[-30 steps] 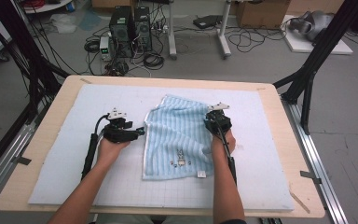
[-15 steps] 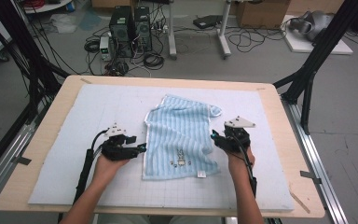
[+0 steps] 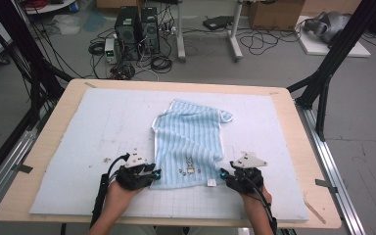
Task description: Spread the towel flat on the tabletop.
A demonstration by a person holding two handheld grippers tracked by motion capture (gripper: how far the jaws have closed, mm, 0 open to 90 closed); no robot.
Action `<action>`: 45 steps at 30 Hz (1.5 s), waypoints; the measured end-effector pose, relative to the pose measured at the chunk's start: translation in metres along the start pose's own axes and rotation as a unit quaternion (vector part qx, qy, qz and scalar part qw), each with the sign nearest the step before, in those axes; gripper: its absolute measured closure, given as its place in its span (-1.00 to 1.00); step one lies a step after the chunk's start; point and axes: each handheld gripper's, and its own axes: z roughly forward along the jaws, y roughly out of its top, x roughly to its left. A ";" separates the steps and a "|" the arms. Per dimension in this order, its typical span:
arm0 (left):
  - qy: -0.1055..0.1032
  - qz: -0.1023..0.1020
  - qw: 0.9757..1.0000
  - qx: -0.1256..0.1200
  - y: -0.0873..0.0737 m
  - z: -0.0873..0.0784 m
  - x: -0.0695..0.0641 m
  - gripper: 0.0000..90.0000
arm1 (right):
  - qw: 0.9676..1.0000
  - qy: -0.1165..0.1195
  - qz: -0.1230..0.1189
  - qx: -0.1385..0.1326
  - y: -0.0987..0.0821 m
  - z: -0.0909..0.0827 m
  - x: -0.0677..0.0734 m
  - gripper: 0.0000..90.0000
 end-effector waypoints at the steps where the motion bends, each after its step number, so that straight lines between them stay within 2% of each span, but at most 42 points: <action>1: -0.002 0.000 1.000 0.000 0.000 0.000 -0.002 0.88 | 1.000 0.003 -0.001 0.013 -0.001 0.002 0.002 0.35; 4: -0.002 -0.011 1.000 0.000 -0.001 -0.002 0.000 0.90 | 1.000 0.017 0.000 0.023 -0.002 0.002 0.004 0.58; 6: -0.001 -0.017 1.000 0.001 -0.004 -0.005 0.003 0.91 | 0.999 0.030 -0.015 0.028 -0.002 -0.001 0.007 0.82; 8: -0.004 -0.021 1.000 -0.001 -0.007 -0.010 0.007 0.92 | 0.998 0.036 -0.029 0.030 -0.004 -0.005 0.012 0.87; 10: -0.008 -0.024 1.000 -0.003 -0.011 -0.015 0.009 0.92 | 0.998 0.052 -0.029 0.029 -0.007 -0.009 0.015 0.88; 15: -0.019 -0.033 0.999 -0.006 -0.023 -0.033 0.012 0.92 | 0.996 0.073 -0.047 0.031 -0.013 -0.024 0.033 0.86; 18: -0.032 -0.038 0.999 -0.008 -0.031 -0.041 0.012 0.92 | 0.996 0.075 -0.049 0.028 -0.017 -0.033 0.040 0.71; 19: -0.037 -0.042 0.998 -0.014 -0.033 -0.043 0.012 0.87 | 0.996 0.072 -0.045 0.024 -0.017 -0.035 0.039 0.65; 20: -0.037 -0.045 0.998 -0.022 -0.033 -0.045 0.012 0.72 | 0.997 0.070 -0.040 0.018 -0.017 -0.036 0.037 0.63; 22: -0.037 -0.055 0.997 -0.027 -0.032 -0.045 0.013 0.22 | 0.998 0.060 -0.020 0.004 -0.015 -0.036 0.031 0.52; 23: -0.035 -0.060 0.997 -0.033 -0.030 -0.045 0.015 0.07 | 0.998 0.053 -0.014 -0.001 -0.014 -0.035 0.028 0.44; 25: -0.029 -0.067 0.996 -0.046 -0.027 -0.045 0.017 -0.08 | 0.999 0.032 0.006 -0.014 -0.009 -0.030 0.021 0.26; 26: -0.025 -0.069 0.996 -0.057 -0.025 -0.045 0.020 -0.09 | 0.999 0.022 0.016 -0.019 -0.006 -0.026 0.017 0.13; 28: -0.014 -0.079 0.994 -0.075 -0.021 -0.044 0.026 -0.11 | 0.999 0.009 0.038 -0.034 0.000 -0.019 0.009 0.01; 30: -0.002 -0.087 0.993 -0.084 -0.015 -0.040 0.035 -0.14 | 0.997 0.001 0.060 -0.042 0.008 -0.010 0.003 -0.12; 31: 0.000 -0.097 0.992 -0.086 -0.012 -0.038 0.039 -0.15 | 0.997 -0.002 0.063 -0.045 0.012 -0.005 -0.001 -0.18; 33: -0.015 -0.120 0.988 -0.097 -0.007 -0.033 0.047 -0.15 | 0.997 0.005 0.066 -0.048 0.020 0.007 -0.006 -0.29; 34: -0.009 -0.118 0.988 -0.098 -0.004 -0.031 0.050 -0.13 | 0.997 0.012 0.062 -0.047 0.023 0.012 -0.007 -0.30; 37: 0.005 -0.116 0.988 -0.101 0.004 -0.024 0.057 -0.13 | 0.998 0.006 0.056 -0.037 0.033 0.026 -0.009 -0.41; 39: 0.017 -0.110 0.990 -0.092 0.009 -0.018 0.060 -0.15 | 0.998 -0.008 0.057 -0.033 0.038 0.033 -0.011 -0.53; 42: 0.026 -0.112 0.990 -0.084 0.014 -0.006 0.063 -0.15 | 0.998 -0.024 0.054 -0.017 0.043 0.043 -0.012 -0.52; 43: 0.029 -0.114 0.990 -0.080 0.014 -0.001 0.064 -0.14 | 0.998 -0.026 0.054 -0.007 0.043 0.047 -0.013 -0.43; 45: 0.042 -0.117 0.991 -0.052 0.014 0.010 0.066 -0.11 | 0.998 -0.029 0.047 0.011 0.044 0.053 -0.013 -0.16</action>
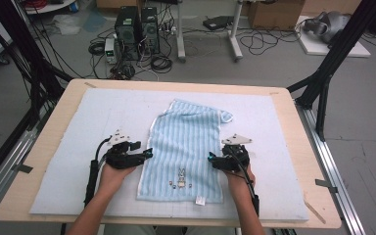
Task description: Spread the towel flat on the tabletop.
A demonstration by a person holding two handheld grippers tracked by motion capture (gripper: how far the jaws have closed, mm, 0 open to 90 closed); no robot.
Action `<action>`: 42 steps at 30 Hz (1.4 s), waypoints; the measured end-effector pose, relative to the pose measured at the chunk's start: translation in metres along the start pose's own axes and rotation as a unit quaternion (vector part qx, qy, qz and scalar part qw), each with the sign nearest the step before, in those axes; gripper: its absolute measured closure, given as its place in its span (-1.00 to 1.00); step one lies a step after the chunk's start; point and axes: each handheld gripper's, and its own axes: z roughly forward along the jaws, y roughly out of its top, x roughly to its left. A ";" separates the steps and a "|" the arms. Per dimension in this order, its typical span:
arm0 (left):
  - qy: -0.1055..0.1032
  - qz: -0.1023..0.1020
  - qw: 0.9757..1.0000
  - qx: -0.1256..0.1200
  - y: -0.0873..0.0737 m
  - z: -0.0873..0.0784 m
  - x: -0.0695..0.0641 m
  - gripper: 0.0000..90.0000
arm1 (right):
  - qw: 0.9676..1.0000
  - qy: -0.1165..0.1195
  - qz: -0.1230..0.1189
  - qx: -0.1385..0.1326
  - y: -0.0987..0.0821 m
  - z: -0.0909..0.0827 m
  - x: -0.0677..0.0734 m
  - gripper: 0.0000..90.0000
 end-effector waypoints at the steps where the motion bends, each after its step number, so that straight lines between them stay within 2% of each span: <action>1: 0.006 0.004 1.000 0.018 0.000 0.004 -0.001 -0.09 | 1.000 0.003 -0.003 0.010 0.000 0.003 0.000 0.01; 2: 0.008 0.010 1.000 0.028 0.002 0.007 -0.003 -0.02 | 1.000 0.003 -0.010 0.019 0.000 0.005 0.000 0.11; 4: 0.023 0.034 0.998 0.037 0.003 0.011 -0.009 0.15 | 1.000 0.013 -0.016 0.014 0.001 0.006 0.000 0.42; 5: 0.025 0.045 0.998 0.041 0.004 0.013 -0.011 0.33 | 1.000 0.015 -0.024 0.013 0.002 0.007 0.002 0.58; 6: 0.036 0.057 0.997 0.041 0.004 0.014 -0.013 0.58 | 0.999 0.020 -0.031 0.013 0.002 0.008 0.003 0.72; 7: 0.032 0.054 0.997 0.040 0.005 0.014 -0.012 0.79 | 0.999 0.020 -0.029 0.012 0.003 0.008 0.004 0.81; 8: 0.029 0.043 0.998 0.040 0.007 0.016 -0.010 0.90 | 0.999 0.020 -0.027 0.011 0.003 0.009 0.003 0.85; 13: 0.044 -0.001 0.999 0.024 0.010 0.021 -0.002 0.92 | 1.000 -0.005 -0.023 0.010 0.011 0.018 -0.004 0.88; 16: 0.066 -0.019 0.998 0.010 0.012 0.020 0.003 0.97 | 0.999 -0.031 -0.025 0.014 0.019 0.025 -0.005 0.89; 18: 0.068 -0.030 0.997 0.004 0.012 0.019 0.006 0.97 | 0.999 -0.044 -0.018 0.015 0.021 0.028 -0.008 0.89; 20: 0.055 -0.022 0.998 0.001 0.012 0.018 0.006 0.89 | 0.999 -0.039 -0.003 0.011 0.021 0.029 -0.010 0.84; 21: 0.053 -0.014 0.999 0.000 0.012 0.018 0.005 0.81 | 0.999 -0.037 -0.007 0.008 0.020 0.028 -0.011 0.78; 22: 0.052 -0.008 0.999 -0.001 0.012 0.017 0.004 0.67 | 0.999 -0.033 -0.006 0.004 0.020 0.026 -0.011 0.63; 24: 0.038 -0.007 0.999 0.003 0.011 0.016 0.004 0.46 | 1.000 -0.029 0.005 -0.009 0.019 0.021 -0.012 0.37; 25: 0.041 -0.002 0.999 0.007 0.011 0.014 0.003 0.37 | 0.999 -0.031 0.007 -0.017 0.019 0.017 -0.012 0.29; 27: 0.033 -0.001 0.999 0.004 0.012 0.009 0.003 0.19 | 0.999 -0.026 0.010 -0.028 0.018 0.009 -0.013 0.18; 29: 0.032 -0.005 0.999 -0.009 0.011 0.000 0.002 0.09 | 0.999 -0.024 0.002 -0.034 0.016 0.000 -0.014 0.15; 32: 0.025 -0.010 0.999 -0.020 0.008 -0.012 0.002 0.04 | 0.999 -0.011 0.005 -0.050 0.015 -0.013 -0.016 0.01; 33: 0.023 -0.009 1.000 -0.018 0.006 -0.015 0.002 0.03 | 0.999 0.001 0.008 -0.054 0.014 -0.018 -0.016 -0.01; 35: 0.012 -0.010 1.000 -0.017 0.002 -0.020 0.002 0.02 | 0.998 0.001 -0.009 -0.055 0.011 -0.026 -0.013 -0.03; 37: 0.001 -0.013 1.000 -0.020 -0.002 -0.024 0.000 0.01 | 0.998 0.009 -0.009 -0.054 0.007 -0.034 -0.011 -0.03; 39: -0.012 -0.005 1.000 -0.016 -0.007 -0.028 -0.005 0.01 | 0.998 0.008 -0.016 -0.053 0.000 -0.040 -0.008 0.00; 41: -0.018 0.012 1.000 -0.009 -0.011 -0.031 -0.011 0.01 | 0.998 0.011 -0.019 -0.051 -0.008 -0.047 -0.004 0.00; 42: -0.024 0.013 1.000 -0.008 -0.013 -0.032 -0.013 0.01 | 0.998 0.012 -0.018 -0.051 -0.012 -0.050 -0.002 0.00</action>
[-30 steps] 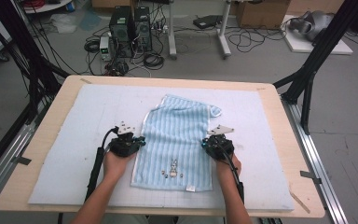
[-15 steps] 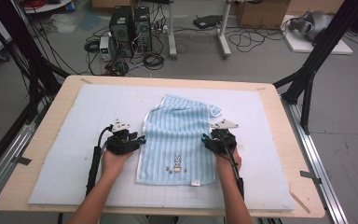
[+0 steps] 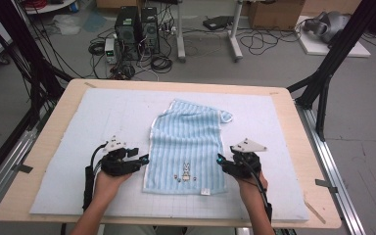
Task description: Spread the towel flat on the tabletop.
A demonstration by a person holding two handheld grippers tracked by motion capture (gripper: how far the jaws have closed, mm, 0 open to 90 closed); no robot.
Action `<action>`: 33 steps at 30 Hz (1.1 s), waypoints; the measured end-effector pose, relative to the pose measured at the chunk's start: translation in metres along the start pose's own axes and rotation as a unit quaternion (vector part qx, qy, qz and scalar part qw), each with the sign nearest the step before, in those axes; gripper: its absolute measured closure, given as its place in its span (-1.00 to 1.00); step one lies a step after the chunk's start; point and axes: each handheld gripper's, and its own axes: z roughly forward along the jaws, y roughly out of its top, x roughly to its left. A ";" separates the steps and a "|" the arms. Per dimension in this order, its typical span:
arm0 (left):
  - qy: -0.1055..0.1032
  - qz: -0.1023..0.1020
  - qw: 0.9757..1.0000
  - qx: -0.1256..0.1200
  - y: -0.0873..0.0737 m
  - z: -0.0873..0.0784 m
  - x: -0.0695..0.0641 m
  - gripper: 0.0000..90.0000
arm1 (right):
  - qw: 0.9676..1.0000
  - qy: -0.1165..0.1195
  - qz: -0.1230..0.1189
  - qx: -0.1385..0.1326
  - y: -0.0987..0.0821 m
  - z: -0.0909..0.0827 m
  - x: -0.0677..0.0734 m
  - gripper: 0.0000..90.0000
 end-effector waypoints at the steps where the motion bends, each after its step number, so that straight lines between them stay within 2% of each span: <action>1: -0.008 0.000 1.000 0.002 -0.002 -0.001 -0.002 0.01 | 1.000 0.003 0.002 -0.001 -0.004 -0.003 0.002 0.00; 7: -0.039 0.018 0.999 0.019 -0.015 -0.006 -0.019 0.01 | 0.999 0.013 -0.020 0.022 -0.024 -0.018 0.017 0.01; 9: -0.050 0.018 0.998 0.031 -0.017 -0.005 -0.023 -0.08 | 0.999 0.020 -0.011 0.023 -0.030 -0.022 0.019 0.04; 11: -0.050 0.016 0.998 0.041 -0.018 -0.003 -0.026 -0.16 | 0.999 0.027 -0.006 0.026 -0.034 -0.024 0.020 0.17; 13: -0.041 0.024 0.997 0.054 -0.020 0.000 -0.030 -0.14 | 0.999 0.034 -0.005 0.037 -0.036 -0.023 0.022 0.28; 15: -0.016 0.041 0.998 0.054 -0.022 0.000 -0.035 0.01 | 0.998 0.042 -0.003 0.050 -0.036 -0.020 0.023 0.36; 16: -0.014 0.046 0.997 0.054 -0.023 -0.001 -0.036 0.16 | 0.997 0.043 -0.001 0.058 -0.036 -0.017 0.023 0.41; 18: -0.020 0.062 0.996 0.057 -0.024 -0.002 -0.039 0.62 | 0.996 0.048 -0.004 0.080 -0.038 -0.011 0.024 0.57; 20: -0.026 0.077 0.995 0.061 -0.025 -0.003 -0.043 0.88 | 0.995 0.062 0.000 0.077 -0.038 -0.011 0.023 0.75; 21: -0.027 0.076 0.995 0.062 -0.026 -0.003 -0.043 0.91 | 0.995 0.068 0.001 0.075 -0.039 -0.012 0.024 0.90; 22: -0.033 0.072 0.995 0.064 -0.026 -0.005 -0.042 0.92 | 0.994 0.075 -0.002 0.073 -0.040 -0.013 0.025 0.93; 25: -0.050 0.057 0.995 0.063 -0.030 -0.010 -0.041 0.93 | 0.994 0.080 -0.005 0.073 -0.043 -0.019 0.029 0.94; 33: -0.082 0.062 0.993 0.061 -0.047 -0.033 -0.048 0.93 | 0.994 0.088 -0.021 0.059 -0.060 -0.048 0.042 0.94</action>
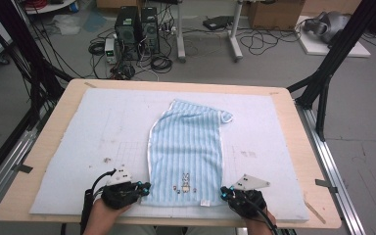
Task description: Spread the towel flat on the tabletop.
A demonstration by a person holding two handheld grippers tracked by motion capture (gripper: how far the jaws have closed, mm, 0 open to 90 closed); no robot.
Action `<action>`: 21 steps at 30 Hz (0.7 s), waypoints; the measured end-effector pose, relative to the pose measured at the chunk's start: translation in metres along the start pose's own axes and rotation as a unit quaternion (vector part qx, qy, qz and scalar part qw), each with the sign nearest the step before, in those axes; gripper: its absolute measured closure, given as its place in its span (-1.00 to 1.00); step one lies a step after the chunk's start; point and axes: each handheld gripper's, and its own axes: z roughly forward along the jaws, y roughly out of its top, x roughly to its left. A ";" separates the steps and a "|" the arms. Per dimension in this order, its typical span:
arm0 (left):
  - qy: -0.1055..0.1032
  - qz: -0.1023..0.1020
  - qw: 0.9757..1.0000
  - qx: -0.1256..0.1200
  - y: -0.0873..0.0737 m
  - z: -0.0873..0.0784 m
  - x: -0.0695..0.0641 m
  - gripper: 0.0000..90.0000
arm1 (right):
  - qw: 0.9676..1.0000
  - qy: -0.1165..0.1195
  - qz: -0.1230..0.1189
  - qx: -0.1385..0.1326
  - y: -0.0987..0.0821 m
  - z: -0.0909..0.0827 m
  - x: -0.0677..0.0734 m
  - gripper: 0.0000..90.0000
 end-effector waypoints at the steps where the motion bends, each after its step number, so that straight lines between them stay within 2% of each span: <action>1: -0.003 0.002 1.000 0.001 -0.002 -0.002 -0.002 0.93 | 1.000 0.001 -0.003 0.001 -0.002 -0.002 0.003 0.94; 5: -0.015 0.012 1.000 0.004 -0.011 -0.010 -0.012 0.93 | 1.000 0.010 0.000 0.005 -0.011 -0.011 0.012 0.93; 9: -0.042 0.017 0.999 0.009 -0.017 -0.019 -0.018 0.91 | 1.000 0.021 0.005 0.006 -0.021 -0.024 0.021 0.88; 10: -0.045 0.017 0.999 0.003 -0.017 -0.020 -0.018 0.85 | 1.000 0.021 0.007 0.003 -0.023 -0.027 0.023 0.84; 11: -0.047 0.015 0.999 -0.002 -0.016 -0.021 -0.017 0.68 | 1.000 0.017 0.009 -0.001 -0.023 -0.030 0.024 0.76; 13: -0.027 0.001 0.999 -0.017 -0.010 -0.020 -0.012 0.20 | 1.000 0.002 0.015 -0.010 -0.021 -0.034 0.022 0.58; 14: -0.018 -0.003 1.000 -0.024 -0.007 -0.020 -0.009 0.12 | 1.000 -0.007 0.017 -0.016 -0.018 -0.034 0.019 0.50; 17: 0.002 -0.022 0.998 -0.056 0.009 -0.018 0.004 0.02 | 0.999 -0.030 0.027 -0.035 -0.005 -0.030 0.009 0.33; 19: 0.015 -0.028 0.997 -0.067 0.022 -0.013 0.014 0.03 | 0.998 -0.046 0.027 -0.042 0.005 -0.022 0.004 0.31; 21: 0.019 -0.039 0.996 -0.074 0.033 -0.003 0.024 0.06 | 0.997 -0.064 0.028 -0.041 0.015 -0.011 -0.002 0.31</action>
